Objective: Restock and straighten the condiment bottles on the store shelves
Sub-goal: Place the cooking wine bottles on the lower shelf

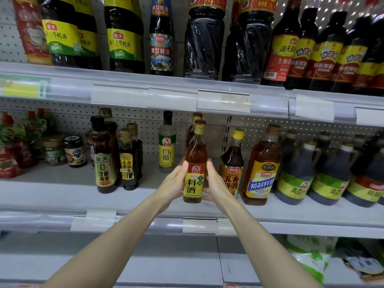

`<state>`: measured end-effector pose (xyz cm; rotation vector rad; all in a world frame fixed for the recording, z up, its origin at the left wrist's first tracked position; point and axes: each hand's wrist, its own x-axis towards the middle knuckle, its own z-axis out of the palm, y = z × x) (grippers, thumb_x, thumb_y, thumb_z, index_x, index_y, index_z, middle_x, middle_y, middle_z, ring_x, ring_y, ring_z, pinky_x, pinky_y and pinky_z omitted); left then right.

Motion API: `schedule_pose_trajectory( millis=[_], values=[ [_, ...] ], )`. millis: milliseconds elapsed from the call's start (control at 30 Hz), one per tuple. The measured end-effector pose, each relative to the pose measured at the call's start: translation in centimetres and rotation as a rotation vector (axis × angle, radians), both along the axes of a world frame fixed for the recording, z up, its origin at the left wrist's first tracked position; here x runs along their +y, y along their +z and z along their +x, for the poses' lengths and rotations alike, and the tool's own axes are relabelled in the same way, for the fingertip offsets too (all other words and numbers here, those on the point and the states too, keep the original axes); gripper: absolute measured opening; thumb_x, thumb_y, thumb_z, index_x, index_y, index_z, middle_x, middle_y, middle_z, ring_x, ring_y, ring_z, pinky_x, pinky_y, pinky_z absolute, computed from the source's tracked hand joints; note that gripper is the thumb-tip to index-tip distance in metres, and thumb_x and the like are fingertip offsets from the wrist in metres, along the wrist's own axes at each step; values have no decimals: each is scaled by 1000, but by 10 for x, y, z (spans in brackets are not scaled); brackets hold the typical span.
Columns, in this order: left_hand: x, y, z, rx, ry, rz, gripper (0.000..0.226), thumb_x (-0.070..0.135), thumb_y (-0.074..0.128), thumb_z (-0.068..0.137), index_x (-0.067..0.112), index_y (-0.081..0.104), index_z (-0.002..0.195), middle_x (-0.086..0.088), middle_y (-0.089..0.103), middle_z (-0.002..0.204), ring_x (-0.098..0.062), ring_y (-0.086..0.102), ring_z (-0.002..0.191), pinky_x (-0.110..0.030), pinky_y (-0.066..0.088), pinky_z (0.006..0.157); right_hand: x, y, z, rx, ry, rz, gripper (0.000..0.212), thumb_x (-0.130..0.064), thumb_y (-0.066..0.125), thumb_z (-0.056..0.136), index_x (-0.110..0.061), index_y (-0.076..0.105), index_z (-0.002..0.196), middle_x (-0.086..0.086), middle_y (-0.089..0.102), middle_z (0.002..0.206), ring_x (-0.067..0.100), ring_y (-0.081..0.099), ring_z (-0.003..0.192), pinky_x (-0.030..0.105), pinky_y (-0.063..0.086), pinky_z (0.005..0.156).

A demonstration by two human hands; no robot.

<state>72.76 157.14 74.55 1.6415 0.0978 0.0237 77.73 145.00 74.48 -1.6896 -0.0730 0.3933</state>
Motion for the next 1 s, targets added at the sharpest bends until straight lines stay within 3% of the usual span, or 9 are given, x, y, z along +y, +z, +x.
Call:
schedule_pose_trajectory(
  millis=[233,433,667,833,1000],
  values=[
    [2,-2,6,13,14,2,37,57,24,98,34,39,124,1,54,127,-16,50,117,-41,37,99,0,-1,3,2,14,3,61,-65,21,96,-28,45,136,7,57,131,23,57,109,46,45,96],
    [3,-4,10,13,31,2,39,57,26,98,33,43,123,5,58,115,-12,54,107,-34,39,88,1,-3,7,-6,7,29,61,-62,21,98,-23,48,136,-1,60,102,9,59,81,27,48,61],
    [4,-5,13,-1,38,-16,32,54,27,99,34,44,118,7,57,110,-6,54,99,-33,39,89,1,-4,10,-8,23,46,58,-61,21,98,-23,50,132,-1,60,103,9,60,82,27,48,62],
    [7,-7,16,0,25,-5,35,55,26,99,34,44,121,5,56,115,-11,53,108,-34,39,93,2,-4,12,-11,18,31,58,-64,21,97,-26,52,128,0,61,106,16,60,90,35,49,79],
    [7,-9,19,-4,23,3,40,57,27,98,34,45,125,7,58,118,-9,54,108,-37,42,97,3,-3,11,-2,16,55,54,-59,22,99,-22,52,124,-1,60,98,11,59,81,24,48,62]
  ],
)
